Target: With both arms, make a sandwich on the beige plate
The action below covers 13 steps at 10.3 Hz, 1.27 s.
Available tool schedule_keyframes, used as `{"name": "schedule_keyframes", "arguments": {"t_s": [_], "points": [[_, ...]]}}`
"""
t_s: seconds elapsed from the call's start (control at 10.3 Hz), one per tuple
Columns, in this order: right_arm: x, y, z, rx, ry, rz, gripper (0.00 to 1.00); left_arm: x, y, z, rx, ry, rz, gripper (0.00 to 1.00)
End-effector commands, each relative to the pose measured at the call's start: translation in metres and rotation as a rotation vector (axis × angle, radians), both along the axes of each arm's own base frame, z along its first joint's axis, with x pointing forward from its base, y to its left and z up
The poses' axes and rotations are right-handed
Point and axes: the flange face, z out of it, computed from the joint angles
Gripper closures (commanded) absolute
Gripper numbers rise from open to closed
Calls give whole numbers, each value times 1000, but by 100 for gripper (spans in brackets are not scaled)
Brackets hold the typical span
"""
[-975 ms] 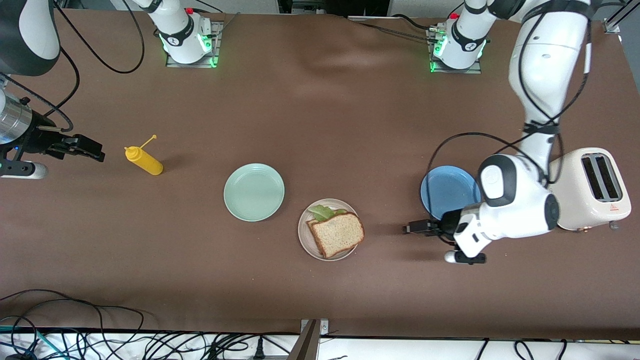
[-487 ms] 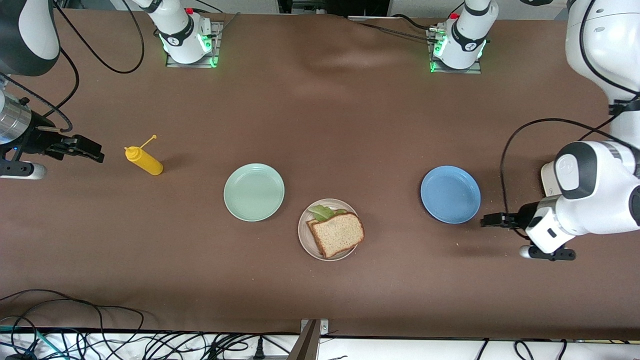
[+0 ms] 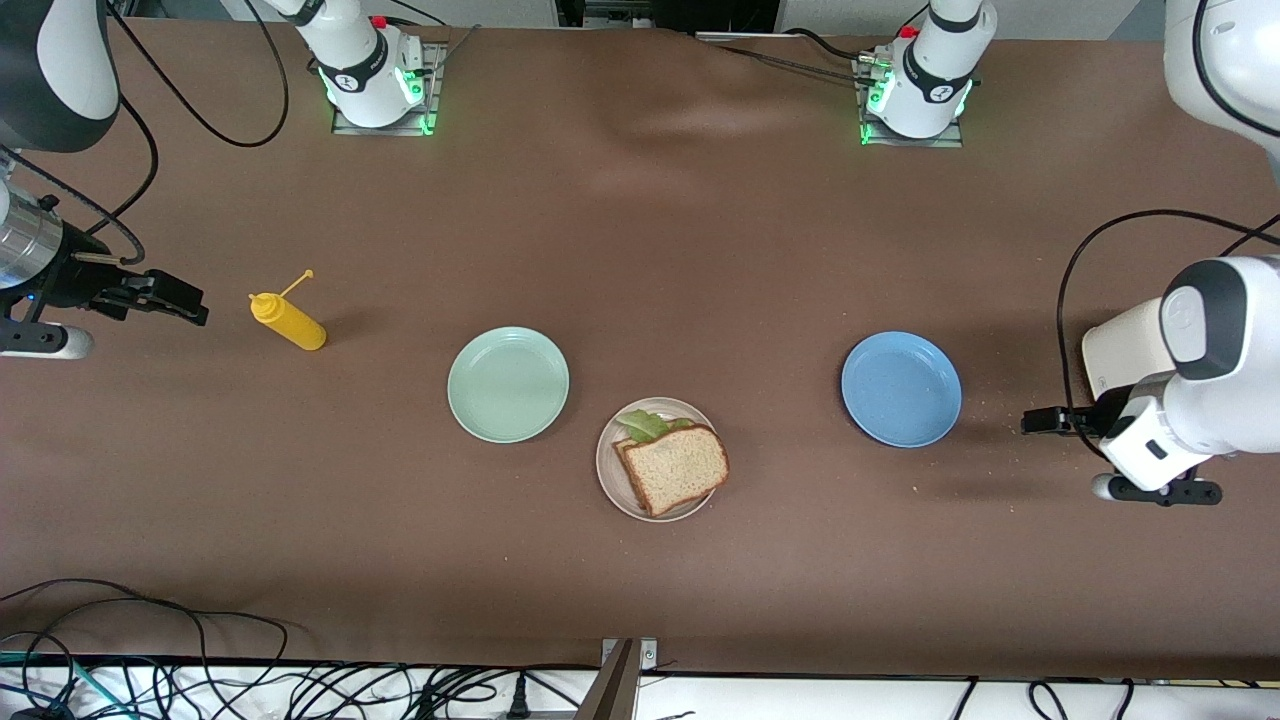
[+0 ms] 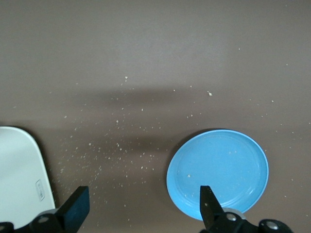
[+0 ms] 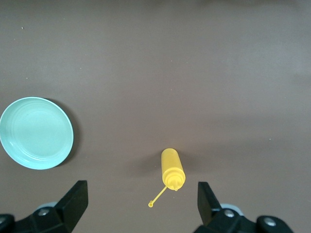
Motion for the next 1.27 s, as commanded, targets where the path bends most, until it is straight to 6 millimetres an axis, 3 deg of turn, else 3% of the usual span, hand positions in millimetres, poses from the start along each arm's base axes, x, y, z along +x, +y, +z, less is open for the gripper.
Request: {"name": "schedule_keyframes", "arguments": {"t_s": [0.0,0.19,0.97,1.17], "points": [[-1,-1,0,2,-7,-11,0,-10,12,20,72,5,79,0],[-1,-1,0,2,-7,-11,0,-14,18,45,92,-28,85,0],[-1,-1,0,2,-7,-11,0,-12,-7,49,70,-36,54,0],[-2,-1,-1,2,-5,-11,0,-16,-22,75,68,-68,31,0]]}}
